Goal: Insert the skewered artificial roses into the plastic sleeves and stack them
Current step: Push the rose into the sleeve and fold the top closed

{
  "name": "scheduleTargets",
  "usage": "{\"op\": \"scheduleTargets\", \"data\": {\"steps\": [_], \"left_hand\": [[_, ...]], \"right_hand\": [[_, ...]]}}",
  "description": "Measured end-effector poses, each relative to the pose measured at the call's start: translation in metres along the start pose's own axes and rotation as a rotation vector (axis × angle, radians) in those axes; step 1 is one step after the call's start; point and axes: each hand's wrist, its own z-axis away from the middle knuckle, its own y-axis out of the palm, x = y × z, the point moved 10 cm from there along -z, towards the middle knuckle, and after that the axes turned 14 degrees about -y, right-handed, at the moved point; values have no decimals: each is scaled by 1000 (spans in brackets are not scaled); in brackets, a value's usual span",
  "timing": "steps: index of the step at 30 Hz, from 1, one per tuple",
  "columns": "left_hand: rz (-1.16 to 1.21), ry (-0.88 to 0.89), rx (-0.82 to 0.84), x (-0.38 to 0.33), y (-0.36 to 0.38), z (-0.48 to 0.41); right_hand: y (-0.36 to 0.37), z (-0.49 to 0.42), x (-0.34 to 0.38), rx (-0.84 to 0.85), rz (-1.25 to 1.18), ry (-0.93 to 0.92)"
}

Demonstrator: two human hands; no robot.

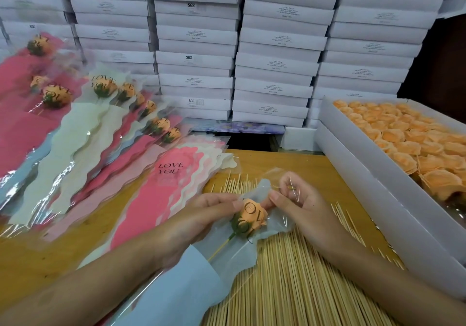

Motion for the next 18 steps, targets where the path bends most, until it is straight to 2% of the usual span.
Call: {"op": "scheduleTargets", "data": {"steps": [6, 10, 18], "left_hand": [[-37, 32, 91, -3, 11, 3], [-74, 39, 83, -3, 11, 4], [-3, 38, 144, -2, 6, 0]], "right_hand": [[4, 1, -2, 19, -50, 2], [4, 1, -1, 14, -76, -1], [-34, -2, -4, -286, 60, -41]]}}
